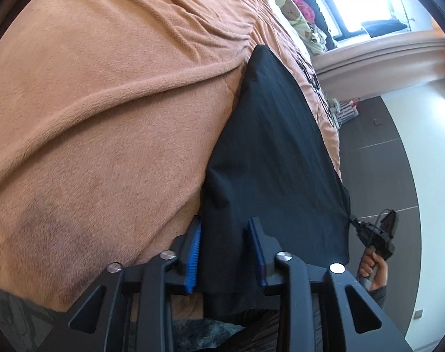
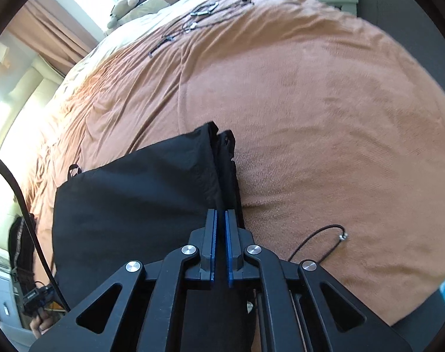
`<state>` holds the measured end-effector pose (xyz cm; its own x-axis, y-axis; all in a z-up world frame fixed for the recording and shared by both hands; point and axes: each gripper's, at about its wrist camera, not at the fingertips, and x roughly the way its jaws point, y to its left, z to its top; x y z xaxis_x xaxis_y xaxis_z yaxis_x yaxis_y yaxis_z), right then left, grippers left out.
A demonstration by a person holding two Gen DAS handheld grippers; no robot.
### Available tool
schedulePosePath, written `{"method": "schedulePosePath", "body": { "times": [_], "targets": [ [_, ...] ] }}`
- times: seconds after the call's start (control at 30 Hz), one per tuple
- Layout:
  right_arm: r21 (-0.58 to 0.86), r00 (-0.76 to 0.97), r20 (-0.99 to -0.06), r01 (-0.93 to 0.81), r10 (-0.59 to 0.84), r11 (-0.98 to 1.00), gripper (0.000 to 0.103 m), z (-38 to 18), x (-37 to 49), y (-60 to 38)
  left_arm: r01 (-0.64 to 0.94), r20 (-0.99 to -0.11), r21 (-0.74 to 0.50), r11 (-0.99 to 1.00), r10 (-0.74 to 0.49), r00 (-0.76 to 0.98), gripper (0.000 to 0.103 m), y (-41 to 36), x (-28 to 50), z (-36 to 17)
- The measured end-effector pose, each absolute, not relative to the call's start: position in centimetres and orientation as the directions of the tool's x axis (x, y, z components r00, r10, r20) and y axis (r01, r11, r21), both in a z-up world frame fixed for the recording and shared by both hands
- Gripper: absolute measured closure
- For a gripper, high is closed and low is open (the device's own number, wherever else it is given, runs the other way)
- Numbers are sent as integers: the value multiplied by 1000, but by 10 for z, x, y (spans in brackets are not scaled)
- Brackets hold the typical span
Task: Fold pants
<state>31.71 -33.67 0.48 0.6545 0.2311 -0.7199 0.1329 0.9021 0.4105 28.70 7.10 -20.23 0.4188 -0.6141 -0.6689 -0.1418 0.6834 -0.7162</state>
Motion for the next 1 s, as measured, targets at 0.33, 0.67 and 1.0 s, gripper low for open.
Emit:
{"method": "schedulePosePath", "body": {
  "times": [0.33, 0.67, 1.0],
  "targets": [
    [399, 695, -660, 4, 284, 917, 100, 35, 276, -291, -120, -665, -712, 692, -609, 433, 95, 70, 267, -189],
    [393, 686, -638, -101, 350, 914, 100, 18, 251, -223, -169, -636, -749, 641, -622, 457, 74, 75, 264, -199],
    [408, 655, -640, -153, 402, 900, 100, -10, 257, -175, -209, -564, -815, 540, -658, 498, 73, 71, 255, -208]
  ]
}}
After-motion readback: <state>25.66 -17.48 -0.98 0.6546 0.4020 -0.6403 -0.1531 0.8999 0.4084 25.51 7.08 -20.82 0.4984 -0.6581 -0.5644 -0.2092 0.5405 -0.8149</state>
